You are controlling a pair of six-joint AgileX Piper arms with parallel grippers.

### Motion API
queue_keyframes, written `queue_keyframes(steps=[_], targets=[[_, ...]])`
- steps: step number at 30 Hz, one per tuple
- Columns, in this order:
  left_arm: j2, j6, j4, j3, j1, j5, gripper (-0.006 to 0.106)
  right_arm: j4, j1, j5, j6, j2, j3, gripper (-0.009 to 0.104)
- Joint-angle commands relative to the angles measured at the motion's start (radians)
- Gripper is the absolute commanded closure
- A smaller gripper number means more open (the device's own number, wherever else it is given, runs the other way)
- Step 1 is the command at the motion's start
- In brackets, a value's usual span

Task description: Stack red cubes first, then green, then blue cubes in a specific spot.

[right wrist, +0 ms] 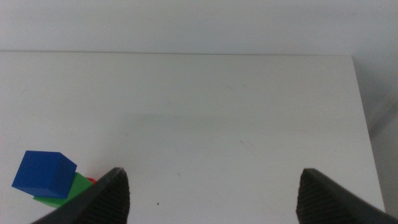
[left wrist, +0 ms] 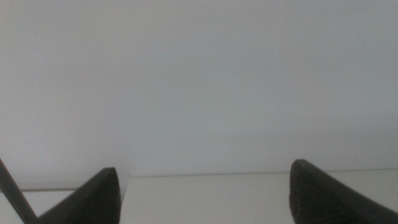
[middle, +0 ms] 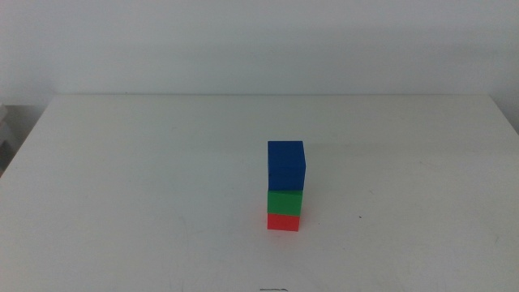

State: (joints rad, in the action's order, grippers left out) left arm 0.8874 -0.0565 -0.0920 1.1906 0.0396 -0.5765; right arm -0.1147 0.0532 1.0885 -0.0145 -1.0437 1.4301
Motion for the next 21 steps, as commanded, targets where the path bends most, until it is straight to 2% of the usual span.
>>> queue_keyframes(steps=[1, 7, 10, 12, 14, 16, 21], targets=[[-0.01, -0.017, -0.009, 0.025, -0.001, 0.083, 0.008, 0.001, -0.007, -0.062, 0.009, 0.011, 0.022, 0.006], [0.012, -0.017, -0.009, 0.025, 0.0, 0.084, 0.008, 0.01, -0.007, -0.062, 0.009, 0.016, 0.022, 0.006], [0.015, -0.017, -0.009, 0.02, 0.0, 0.086, 0.008, 0.06, -0.007, -0.068, 0.009, 0.016, 0.022, 0.006], [-0.013, -0.017, 0.021, -0.01, 0.0, 0.099, 0.008, 0.106, -0.007, -0.092, 0.009, 0.042, 0.014, 0.006], [-0.065, -0.017, 0.092, -0.073, 0.0, 0.125, 0.008, 0.151, -0.007, -0.157, 0.009, 0.091, -0.029, 0.006], [-0.145, -0.017, 0.173, -0.173, 0.0, 0.169, 0.008, 0.165, -0.007, -0.237, 0.015, 0.145, -0.114, 0.006], [-0.353, -0.017, 0.165, -0.436, -0.001, 0.223, 0.008, 0.151, -0.007, -0.516, 0.009, 0.31, -0.415, 0.006]])
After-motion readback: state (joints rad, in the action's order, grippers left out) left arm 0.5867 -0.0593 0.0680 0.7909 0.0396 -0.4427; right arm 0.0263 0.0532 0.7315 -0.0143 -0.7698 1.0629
